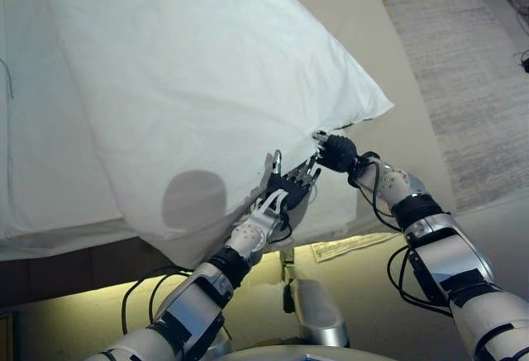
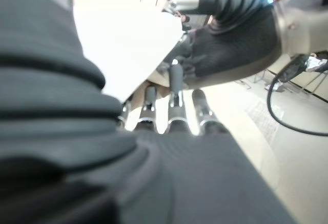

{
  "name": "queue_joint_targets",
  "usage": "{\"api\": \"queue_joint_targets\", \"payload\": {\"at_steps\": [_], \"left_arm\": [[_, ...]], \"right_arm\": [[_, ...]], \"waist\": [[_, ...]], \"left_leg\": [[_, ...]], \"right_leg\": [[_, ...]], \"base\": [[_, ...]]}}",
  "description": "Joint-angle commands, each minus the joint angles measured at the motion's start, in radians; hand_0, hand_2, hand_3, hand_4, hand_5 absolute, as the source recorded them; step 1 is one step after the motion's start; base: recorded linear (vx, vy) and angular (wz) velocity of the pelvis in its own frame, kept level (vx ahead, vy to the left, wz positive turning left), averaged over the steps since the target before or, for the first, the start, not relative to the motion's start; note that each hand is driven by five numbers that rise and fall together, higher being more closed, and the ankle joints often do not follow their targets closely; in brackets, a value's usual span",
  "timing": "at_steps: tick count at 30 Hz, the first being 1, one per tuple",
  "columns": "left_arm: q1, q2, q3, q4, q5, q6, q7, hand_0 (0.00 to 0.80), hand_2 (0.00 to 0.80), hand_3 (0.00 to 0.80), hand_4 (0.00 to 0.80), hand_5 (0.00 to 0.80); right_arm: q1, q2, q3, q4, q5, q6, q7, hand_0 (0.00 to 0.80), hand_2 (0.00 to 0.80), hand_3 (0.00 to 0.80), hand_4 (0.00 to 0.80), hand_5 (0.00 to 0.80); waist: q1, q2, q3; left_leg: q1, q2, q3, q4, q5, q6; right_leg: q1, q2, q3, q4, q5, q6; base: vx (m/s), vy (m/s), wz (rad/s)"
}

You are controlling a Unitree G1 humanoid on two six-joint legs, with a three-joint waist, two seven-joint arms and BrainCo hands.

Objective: Make the bed neatly

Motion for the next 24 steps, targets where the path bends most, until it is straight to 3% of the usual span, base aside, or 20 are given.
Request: {"api": "queue_joint_targets", "payload": {"at_steps": [1, 18, 19, 20, 21, 22, 23, 24], "left_arm": [[-0.084, -0.036, 0.058, 0.053, -0.052, -0.056, -0.017, 0.000, 0.000, 0.000, 0.000, 0.000], [-0.001, 0.018, 0.130, 0.083, -0.042, -0.122, 0.072, 0.000, 0.000, 0.000, 0.000, 0.000], [0.001, 0.021, 0.136, 0.084, -0.031, -0.125, 0.078, 0.116, 0.116, 0.116, 0.116, 0.116], [0.004, 0.026, 0.141, 0.086, -0.023, -0.131, 0.083, 0.452, 0.452, 0.452, 0.452, 0.452], [0.007, 0.030, 0.146, 0.085, -0.016, -0.137, 0.087, 0.715, 0.715, 0.715, 0.715, 0.715], [0.008, 0.035, 0.151, 0.082, -0.009, -0.138, 0.088, 0.800, 0.800, 0.800, 0.800, 0.800], [0.008, 0.042, 0.158, 0.080, 0.002, -0.130, 0.086, 0.800, 0.800, 0.800, 0.800, 0.800], [0.006, 0.050, 0.163, 0.078, 0.018, -0.115, 0.085, 0.615, 0.615, 0.615, 0.615, 0.615]], "right_arm": [[-0.069, -0.095, 0.036, -0.030, 0.030, -0.020, 0.031, 0.800, 0.800, 0.800, 0.800, 0.800], [-0.005, -0.096, -0.008, -0.063, 0.051, -0.045, 0.007, 0.800, 0.800, 0.800, 0.800, 0.800], [-0.002, -0.097, -0.011, -0.062, 0.052, -0.045, 0.007, 0.800, 0.800, 0.800, 0.800, 0.800], [0.000, -0.100, -0.013, -0.062, 0.055, -0.045, 0.008, 0.800, 0.800, 0.800, 0.800, 0.800], [0.006, -0.099, -0.016, -0.063, 0.057, -0.047, 0.008, 0.800, 0.800, 0.800, 0.800, 0.800], [0.008, -0.099, -0.020, -0.062, 0.057, -0.046, 0.012, 0.800, 0.800, 0.800, 0.800, 0.800], [0.012, -0.099, -0.022, -0.063, 0.059, -0.047, 0.015, 0.800, 0.800, 0.800, 0.800, 0.800], [0.013, -0.098, -0.024, -0.061, 0.061, -0.048, 0.017, 0.800, 0.800, 0.800, 0.800, 0.800]], "waist": [[0.010, -0.016, -0.014], [0.067, -0.029, 0.002], [0.070, -0.030, 0.002], [0.073, -0.031, 0.002], [0.076, -0.032, 0.002], [0.079, -0.033, 0.002], [0.082, -0.035, 0.002], [0.085, -0.037, 0.002]], "left_leg": [[-0.055, 0.094, -0.054, 0.017, 0.029, -0.032], [-0.067, 0.102, -0.101, 0.018, 0.035, -0.032], [-0.067, 0.102, -0.103, 0.017, 0.036, -0.032], [-0.067, 0.102, -0.105, 0.015, 0.037, -0.032], [-0.067, 0.103, -0.107, 0.014, 0.038, -0.032], [-0.068, 0.104, -0.109, 0.012, 0.039, -0.033], [-0.070, 0.104, -0.113, 0.012, 0.040, -0.033], [-0.071, 0.105, -0.116, 0.012, 0.041, -0.033]], "right_leg": [[0.019, -0.104, -0.018, 0.111, -0.139, 0.133], [0.050, -0.106, -0.067, 0.107, -0.141, 0.138], [0.053, -0.106, -0.071, 0.105, -0.141, 0.139], [0.056, -0.105, -0.074, 0.102, -0.141, 0.139], [0.058, -0.105, -0.077, 0.100, -0.140, 0.140], [0.061, -0.104, -0.080, 0.098, -0.139, 0.140], [0.063, -0.102, -0.083, 0.096, -0.139, 0.141], [0.065, -0.101, -0.086, 0.093, -0.138, 0.141]], "base": [[0.000, 0.000, 0.00], [0.000, -0.037, 0.08], [0.006, -0.052, 0.13], [0.005, -0.045, 0.14], [0.004, -0.049, 0.10], [0.001, -0.055, 0.08], [-0.003, -0.057, 0.10], [-0.008, -0.055, 0.13]]}}
